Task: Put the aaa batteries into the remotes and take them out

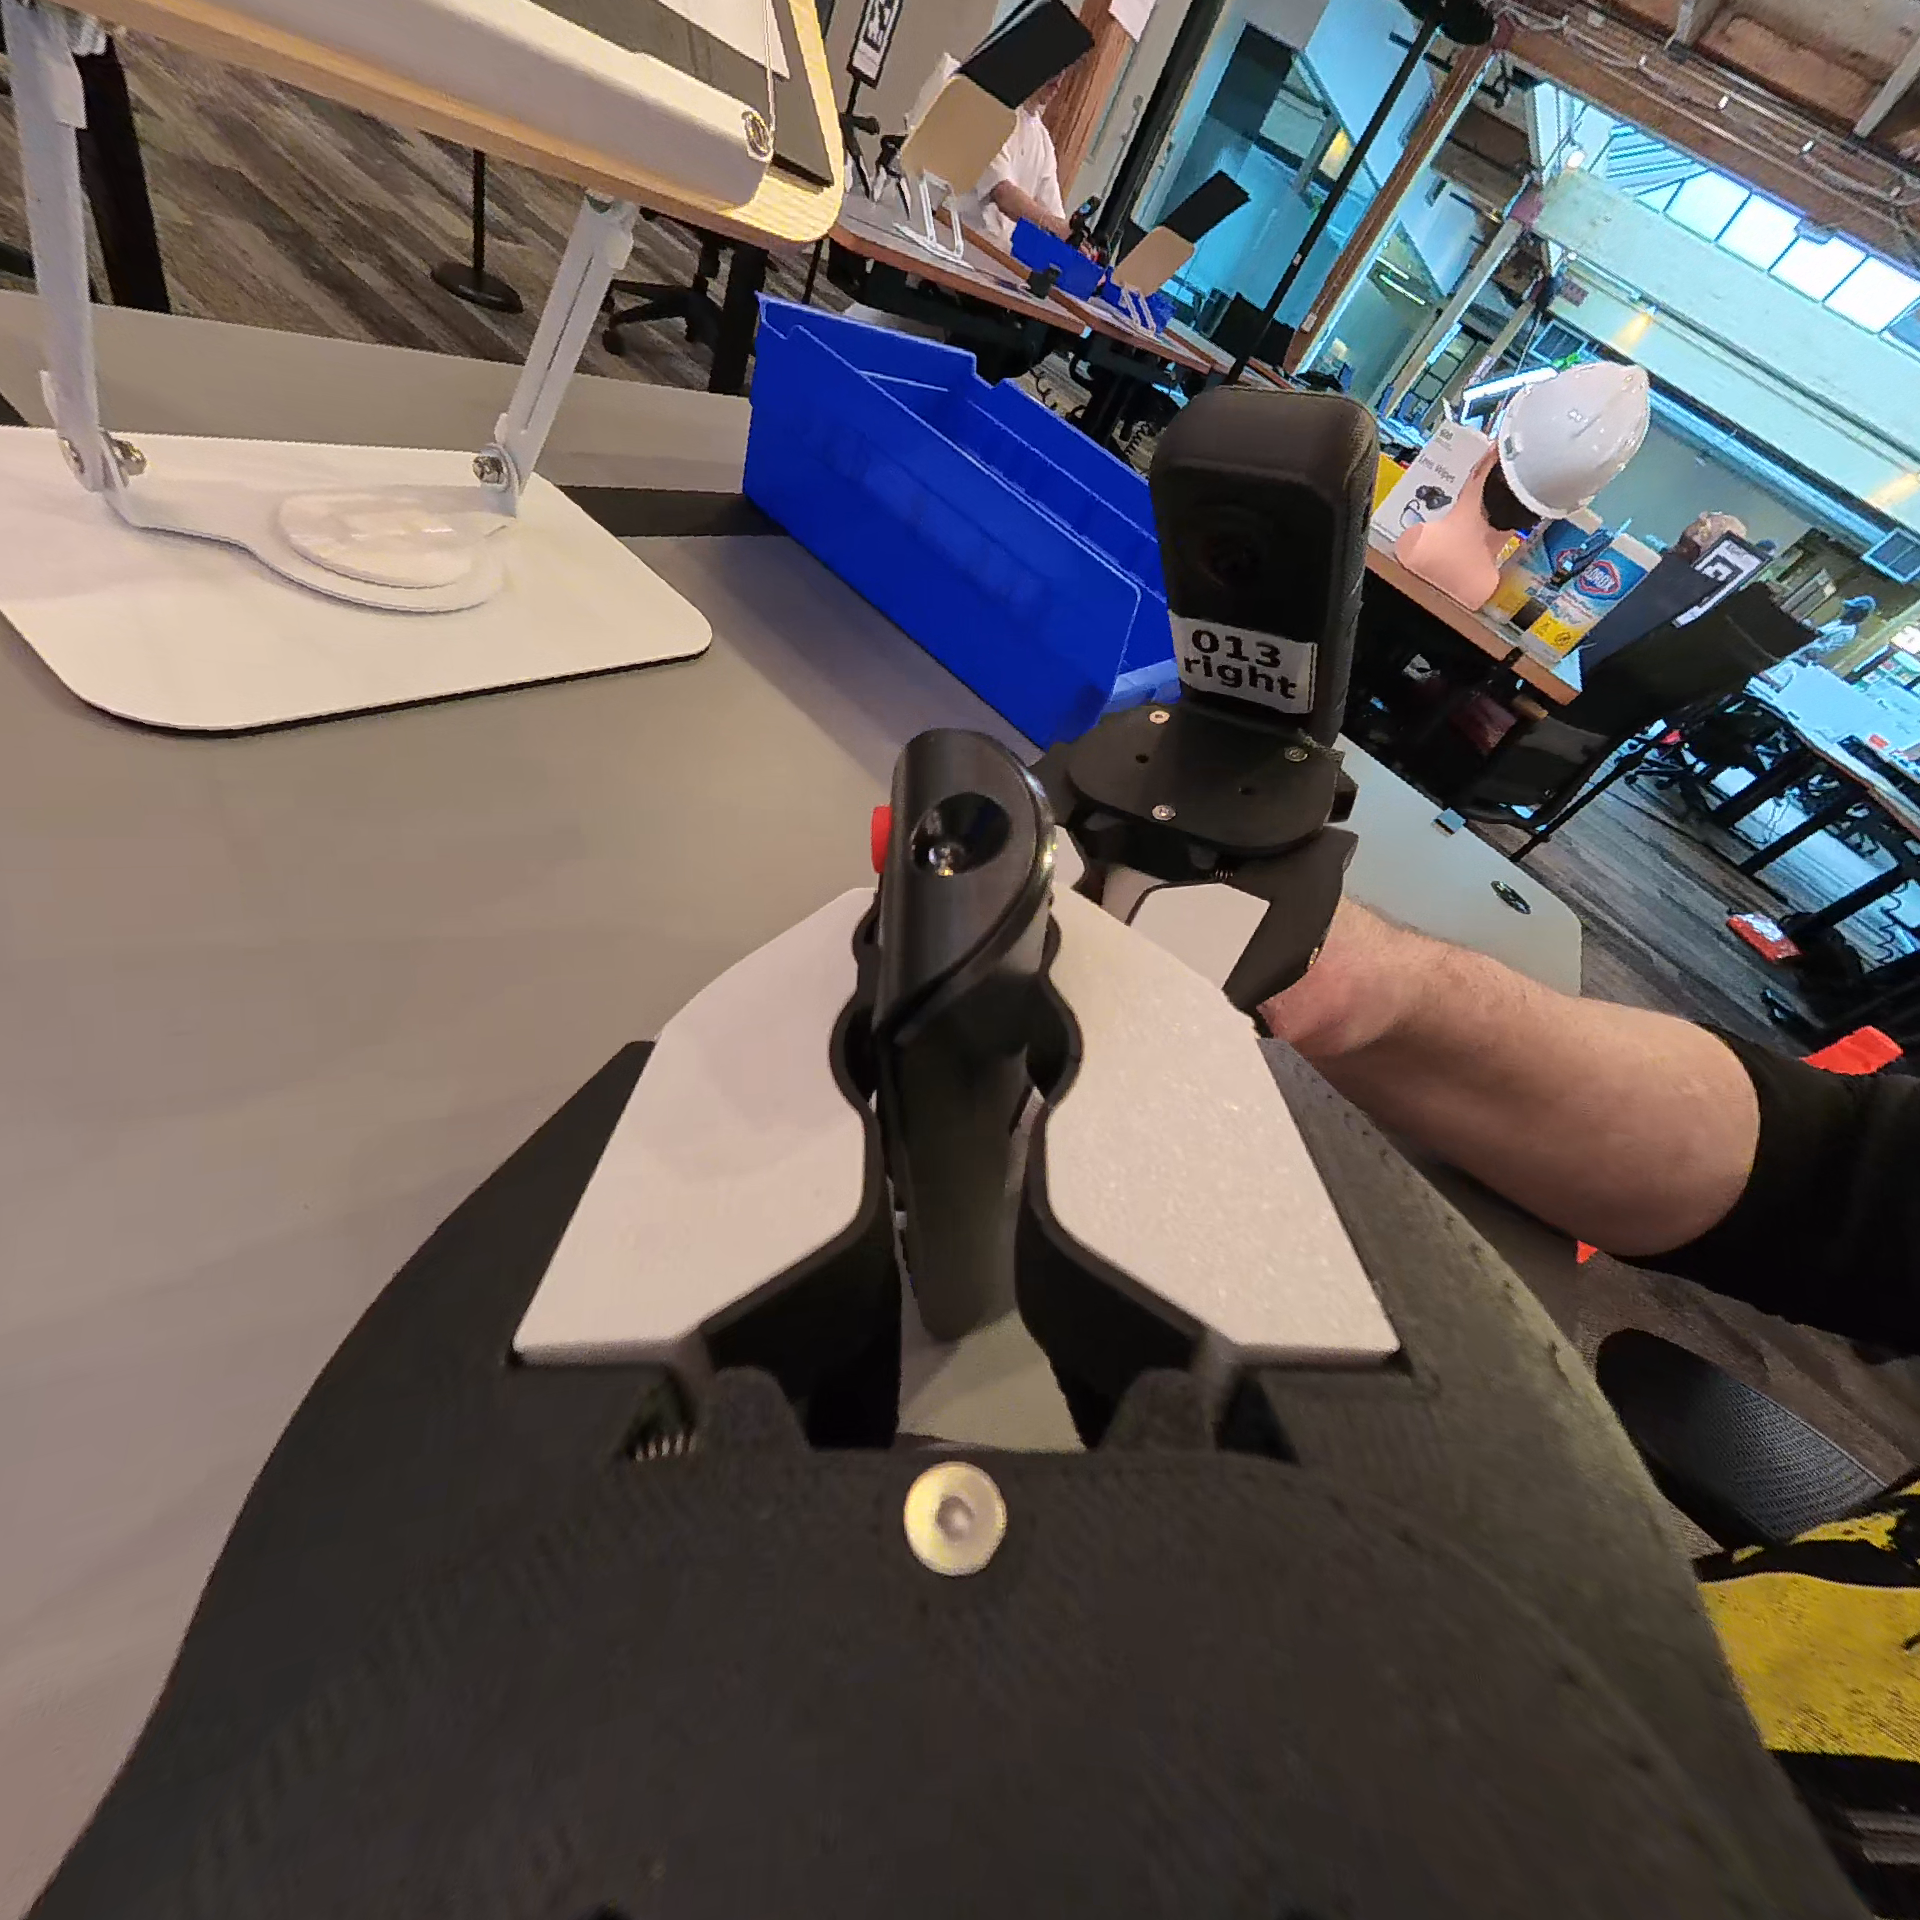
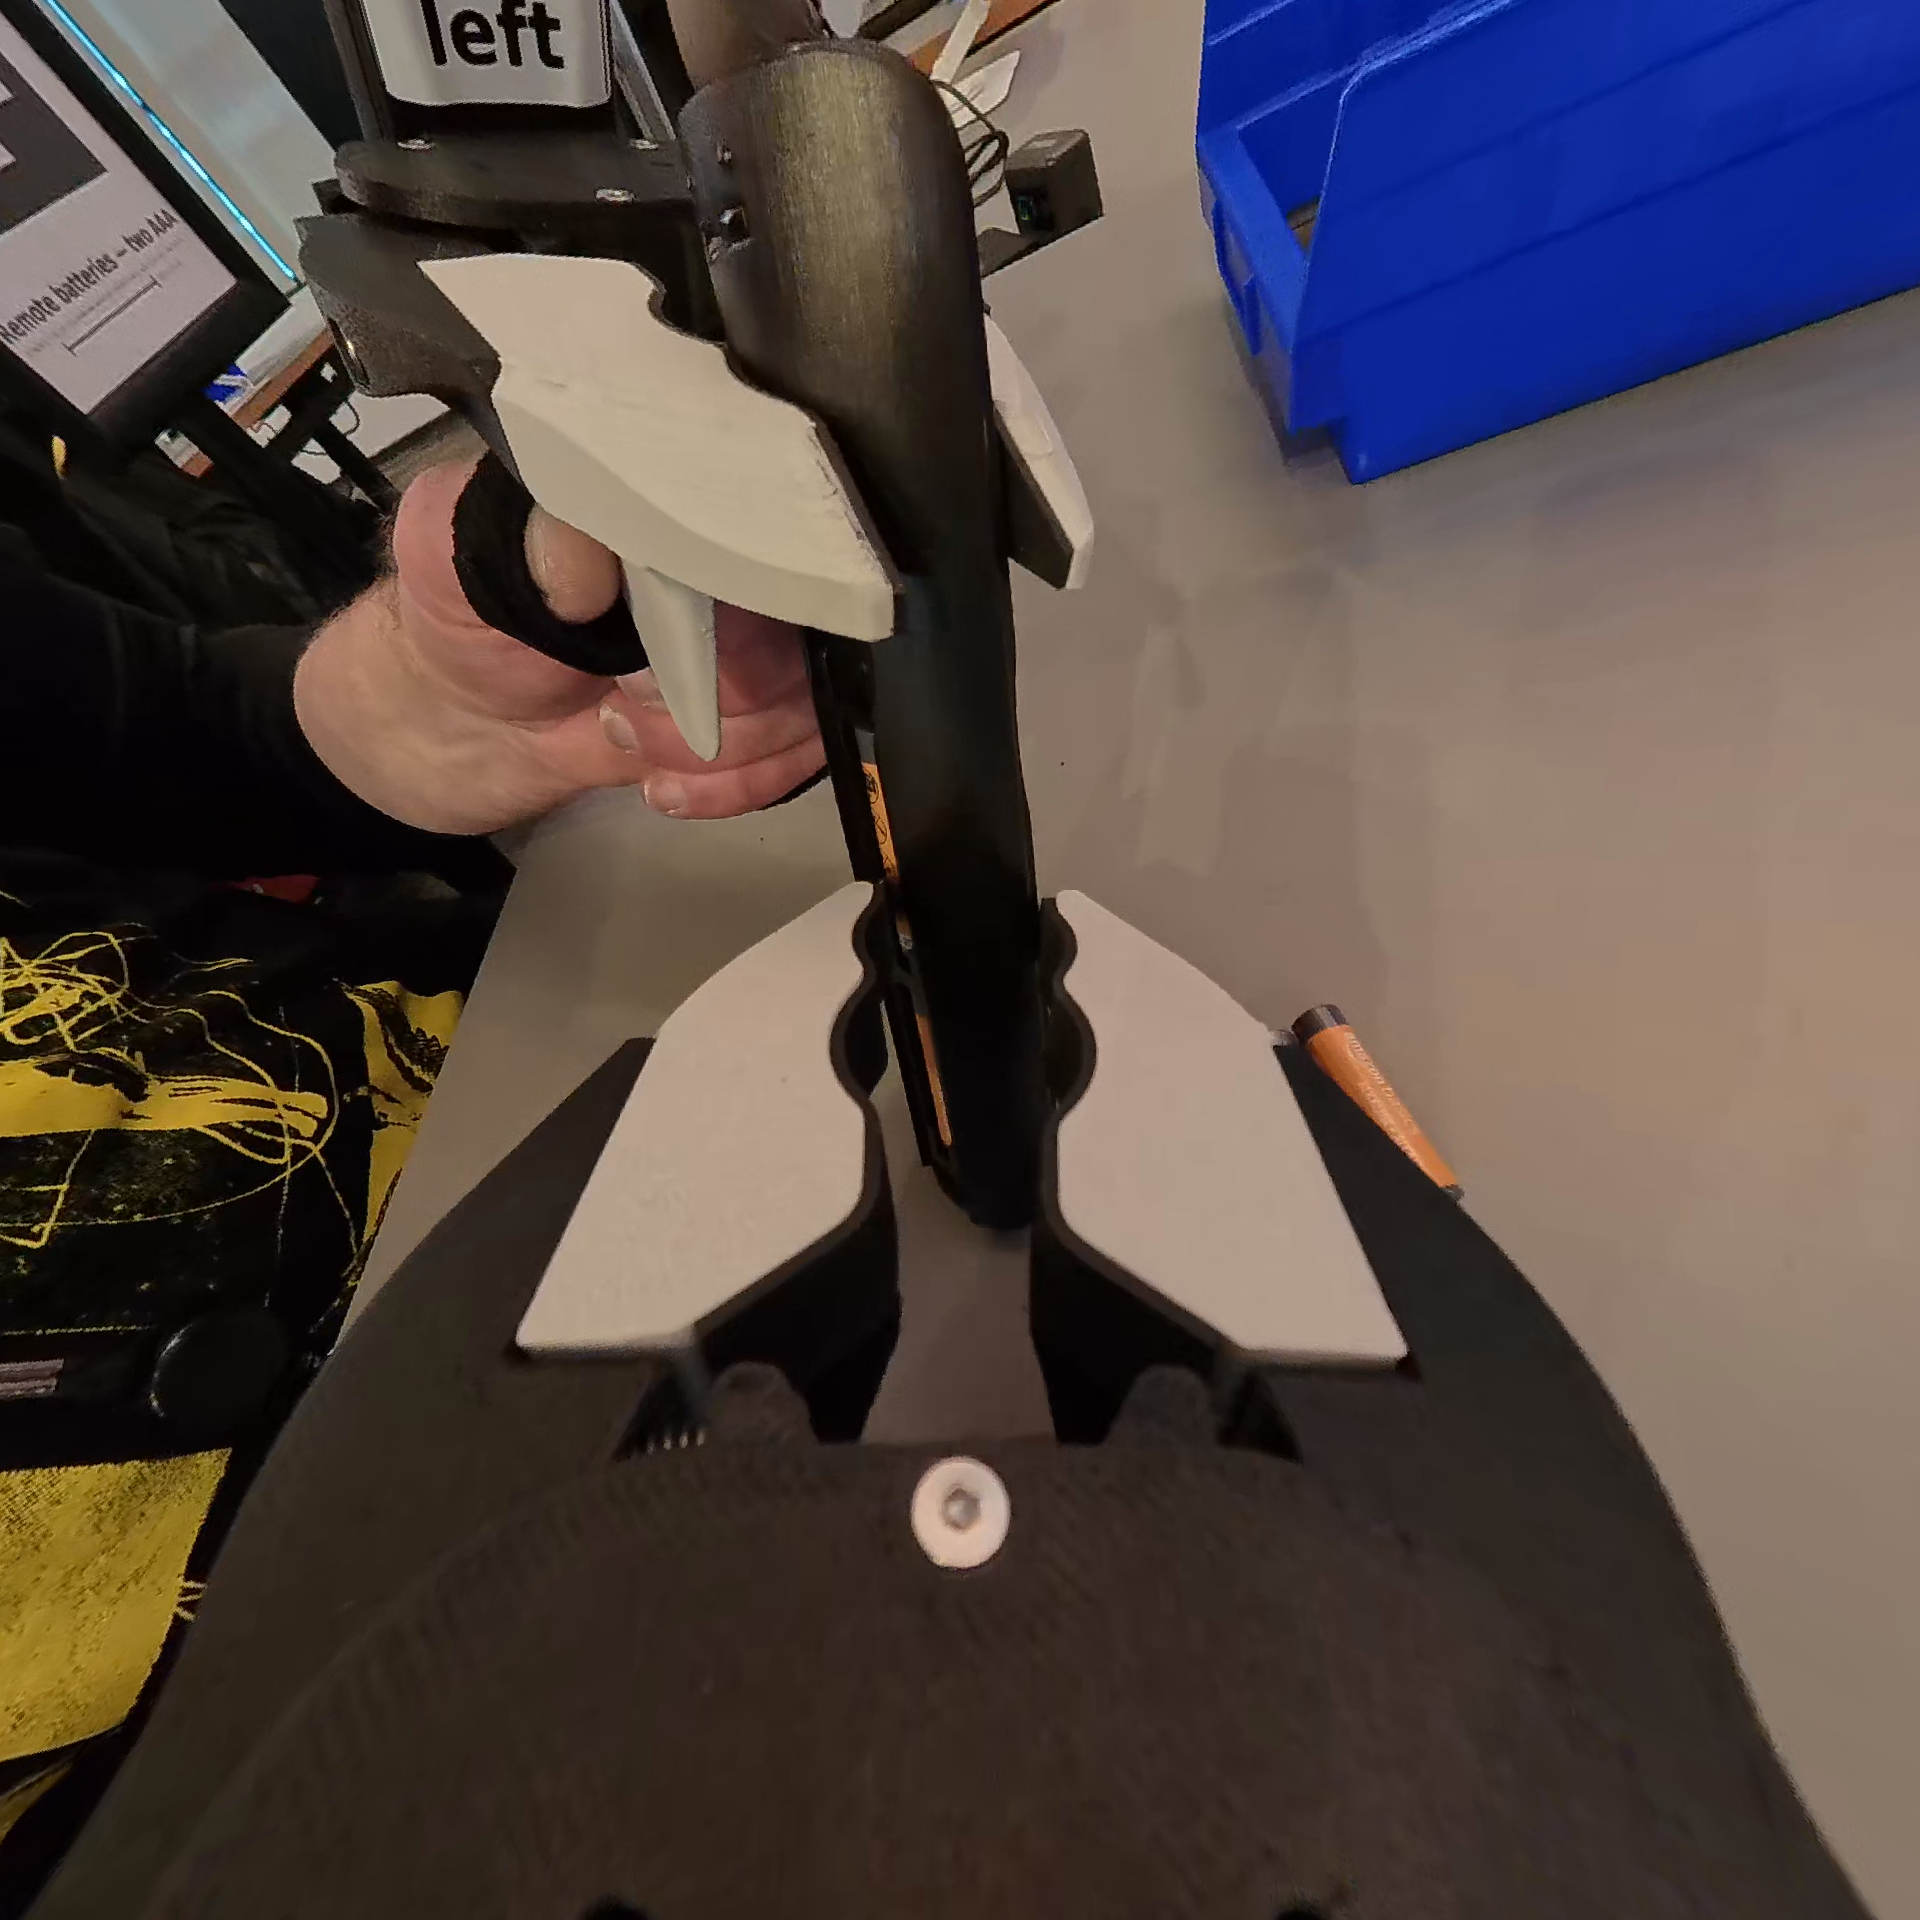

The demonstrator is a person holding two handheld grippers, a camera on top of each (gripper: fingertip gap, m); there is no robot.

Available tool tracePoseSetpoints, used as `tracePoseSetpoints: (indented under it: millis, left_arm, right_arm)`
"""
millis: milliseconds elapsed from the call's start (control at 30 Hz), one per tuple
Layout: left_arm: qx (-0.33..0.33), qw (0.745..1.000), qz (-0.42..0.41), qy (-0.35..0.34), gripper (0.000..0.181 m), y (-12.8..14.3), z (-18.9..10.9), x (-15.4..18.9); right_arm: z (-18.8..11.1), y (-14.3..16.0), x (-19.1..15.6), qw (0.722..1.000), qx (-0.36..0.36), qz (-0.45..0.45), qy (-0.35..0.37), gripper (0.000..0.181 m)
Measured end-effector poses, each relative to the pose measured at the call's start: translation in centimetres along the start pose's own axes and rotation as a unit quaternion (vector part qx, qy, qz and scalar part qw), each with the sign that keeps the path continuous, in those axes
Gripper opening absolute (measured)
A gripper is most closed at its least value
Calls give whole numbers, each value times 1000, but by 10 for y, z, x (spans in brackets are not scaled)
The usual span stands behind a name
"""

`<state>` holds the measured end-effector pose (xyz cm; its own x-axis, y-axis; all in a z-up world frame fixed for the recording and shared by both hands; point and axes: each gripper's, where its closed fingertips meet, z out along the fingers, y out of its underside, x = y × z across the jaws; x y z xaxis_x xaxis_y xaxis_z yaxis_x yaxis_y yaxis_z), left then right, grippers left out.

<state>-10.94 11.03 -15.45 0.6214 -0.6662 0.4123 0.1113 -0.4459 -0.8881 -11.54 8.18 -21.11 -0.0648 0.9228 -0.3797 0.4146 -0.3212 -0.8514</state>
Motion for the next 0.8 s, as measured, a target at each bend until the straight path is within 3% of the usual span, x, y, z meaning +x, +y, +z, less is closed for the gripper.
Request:
tracePoseSetpoints:
  millis: [567, 800]
  left_arm:
    - [11, 1000, -14, 2, 24, -1, 1, -4]
    - [11, 1000, -2, -9, 24, -1, 2, -2]
  right_arm:
    - [-1, 0, 3, 999, -28, -18, 24, 26]
    - [-1, -2, 3, 1000, -13, -7, 2, 26]
